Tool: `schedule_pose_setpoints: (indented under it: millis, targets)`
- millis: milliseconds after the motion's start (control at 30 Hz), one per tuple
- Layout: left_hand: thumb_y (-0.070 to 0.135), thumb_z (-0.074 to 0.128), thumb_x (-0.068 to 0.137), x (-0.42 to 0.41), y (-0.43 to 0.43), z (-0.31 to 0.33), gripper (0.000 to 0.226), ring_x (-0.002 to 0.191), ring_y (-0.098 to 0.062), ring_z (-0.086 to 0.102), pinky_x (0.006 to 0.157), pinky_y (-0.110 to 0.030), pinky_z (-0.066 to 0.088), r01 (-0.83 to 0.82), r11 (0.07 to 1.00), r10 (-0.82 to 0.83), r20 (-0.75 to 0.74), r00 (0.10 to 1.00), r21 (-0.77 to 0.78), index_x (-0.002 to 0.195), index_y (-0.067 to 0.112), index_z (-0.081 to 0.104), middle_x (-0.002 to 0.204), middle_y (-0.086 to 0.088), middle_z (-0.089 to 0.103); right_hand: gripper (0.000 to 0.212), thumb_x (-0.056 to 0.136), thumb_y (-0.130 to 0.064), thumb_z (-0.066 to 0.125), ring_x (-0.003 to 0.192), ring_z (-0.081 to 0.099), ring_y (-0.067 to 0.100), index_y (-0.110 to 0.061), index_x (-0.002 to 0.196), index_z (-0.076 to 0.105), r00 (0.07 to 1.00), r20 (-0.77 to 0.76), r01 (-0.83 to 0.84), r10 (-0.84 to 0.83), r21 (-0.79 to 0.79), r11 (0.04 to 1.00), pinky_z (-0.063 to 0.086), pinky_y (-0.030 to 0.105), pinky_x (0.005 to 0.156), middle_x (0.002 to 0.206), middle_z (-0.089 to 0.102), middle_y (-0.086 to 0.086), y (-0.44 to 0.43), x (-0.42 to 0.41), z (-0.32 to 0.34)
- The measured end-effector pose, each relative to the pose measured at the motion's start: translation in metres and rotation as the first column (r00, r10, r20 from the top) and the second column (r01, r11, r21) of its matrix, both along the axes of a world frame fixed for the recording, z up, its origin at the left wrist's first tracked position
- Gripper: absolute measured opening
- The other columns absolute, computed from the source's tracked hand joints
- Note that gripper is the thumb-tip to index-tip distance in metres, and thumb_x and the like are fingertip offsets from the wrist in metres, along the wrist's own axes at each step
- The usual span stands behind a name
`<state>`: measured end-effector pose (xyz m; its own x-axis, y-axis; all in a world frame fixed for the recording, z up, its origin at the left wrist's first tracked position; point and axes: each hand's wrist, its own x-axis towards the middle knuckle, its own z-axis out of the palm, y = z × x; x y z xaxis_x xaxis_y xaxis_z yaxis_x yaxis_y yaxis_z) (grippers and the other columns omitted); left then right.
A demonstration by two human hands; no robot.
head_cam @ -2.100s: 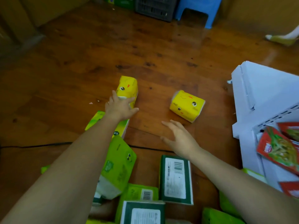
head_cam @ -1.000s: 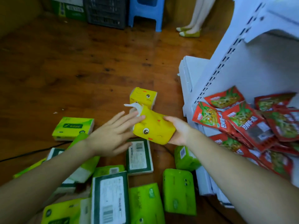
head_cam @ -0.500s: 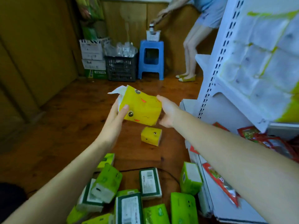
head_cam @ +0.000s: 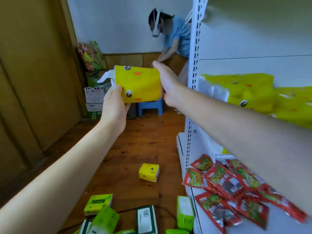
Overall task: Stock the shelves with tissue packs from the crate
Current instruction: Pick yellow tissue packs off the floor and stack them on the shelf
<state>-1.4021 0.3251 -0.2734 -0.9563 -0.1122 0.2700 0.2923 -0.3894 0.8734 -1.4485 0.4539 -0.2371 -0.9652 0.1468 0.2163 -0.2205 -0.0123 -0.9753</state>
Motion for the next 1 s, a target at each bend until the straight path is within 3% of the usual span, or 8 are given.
schedule_pose_setpoints:
  millis: [267,333,400,467,533,733,867,1000]
  targets:
    - [0.015,0.035,0.098,0.055,0.137,0.056,0.030,0.063,-0.009,0.046,0.065,-0.024,0.039,0.162,0.975,-0.179,-0.109,0.978,-0.152,0.070,0.024,0.042,0.070,0.005,0.048,0.079,0.066,-0.048,0.070,0.127,0.046,0.020,-0.027,0.137,0.042,0.954,-0.260,0.191,-0.148,0.148,0.970,0.040,0.042,0.106,0.142,0.044,0.001,0.143,0.102,0.051]
    - [0.021,0.037,0.096,0.066,0.168,0.064,0.023,0.077,-0.016,0.050,0.080,-0.032,0.045,0.181,0.954,-0.220,-0.148,0.964,-0.240,0.074,0.023,0.046,0.082,-0.001,0.053,0.074,0.060,-0.049,0.070,0.124,0.049,0.020,-0.030,0.129,0.049,0.938,-0.264,0.258,-0.223,0.103,0.961,0.041,0.043,0.104,0.137,0.050,0.001,0.178,0.124,0.059]
    - [0.030,0.039,0.091,0.076,0.198,0.066,0.022,0.105,-0.020,0.053,0.100,-0.039,0.039,0.180,0.905,-0.278,-0.217,0.936,-0.385,0.099,0.019,0.056,0.112,-0.004,0.057,0.072,0.055,-0.050,0.071,0.120,0.053,0.020,-0.031,0.121,0.053,0.917,-0.267,0.323,-0.297,0.059,0.945,0.045,0.042,0.101,0.132,0.055,0.002,0.212,0.144,0.060]
    - [0.032,0.037,0.097,0.091,0.225,0.064,0.043,0.129,-0.022,0.042,0.108,-0.034,0.032,0.102,0.819,-0.305,-0.278,0.911,-0.564,0.132,0.010,0.046,0.139,-0.008,0.046,0.058,0.067,-0.044,0.071,0.106,0.061,0.017,-0.028,0.120,0.053,0.903,-0.264,0.354,-0.339,0.010,0.935,0.053,0.033,0.085,0.119,0.061,0.001,0.247,0.160,0.056]
    - [0.032,0.033,0.101,0.094,0.248,0.058,0.045,0.131,-0.021,0.039,0.098,-0.022,0.031,0.014,0.720,-0.330,-0.324,0.886,-0.694,0.137,0.006,0.041,0.142,-0.009,0.043,0.028,0.085,-0.029,0.063,0.083,0.064,0.013,-0.025,0.112,0.055,0.901,-0.233,0.366,-0.367,-0.048,0.929,0.053,0.025,0.065,0.099,0.064,-0.002,0.279,0.171,0.047]
    - [0.041,0.033,0.099,0.074,0.271,0.050,0.045,0.121,-0.025,0.049,0.093,-0.030,0.036,-0.130,0.493,-0.213,-0.264,0.941,-0.860,0.127,0.009,0.049,0.128,-0.009,0.056,0.012,0.081,-0.021,0.067,0.112,0.057,0.025,-0.027,0.091,0.064,0.863,-0.099,0.493,-0.496,-0.058,0.868,0.047,0.038,0.095,0.117,0.063,0.004,0.334,0.163,0.003]
    - [0.038,0.032,0.100,0.064,0.275,0.053,0.034,0.094,-0.025,0.046,0.076,-0.030,0.032,-0.242,0.202,-0.147,-0.274,0.950,-0.949,0.083,0.015,0.051,0.103,-0.017,0.051,0.003,0.081,-0.019,0.065,0.102,0.061,0.028,-0.022,0.081,0.064,0.877,-0.035,0.472,-0.479,-0.114,0.874,0.052,0.040,0.089,0.106,0.066,0.009,0.345,0.139,-0.008]
    - [0.041,0.029,0.101,0.051,0.288,0.058,0.051,0.123,-0.037,0.043,0.097,-0.036,0.036,-0.263,-0.016,-0.119,-0.259,0.958,-0.965,0.129,0.004,0.051,0.134,-0.022,0.048,0.006,0.082,-0.022,0.063,0.084,0.056,0.025,-0.017,0.082,0.061,0.876,-0.008,0.476,-0.483,-0.146,0.867,0.047,0.035,0.077,0.080,0.058,0.005,0.355,0.110,-0.004]
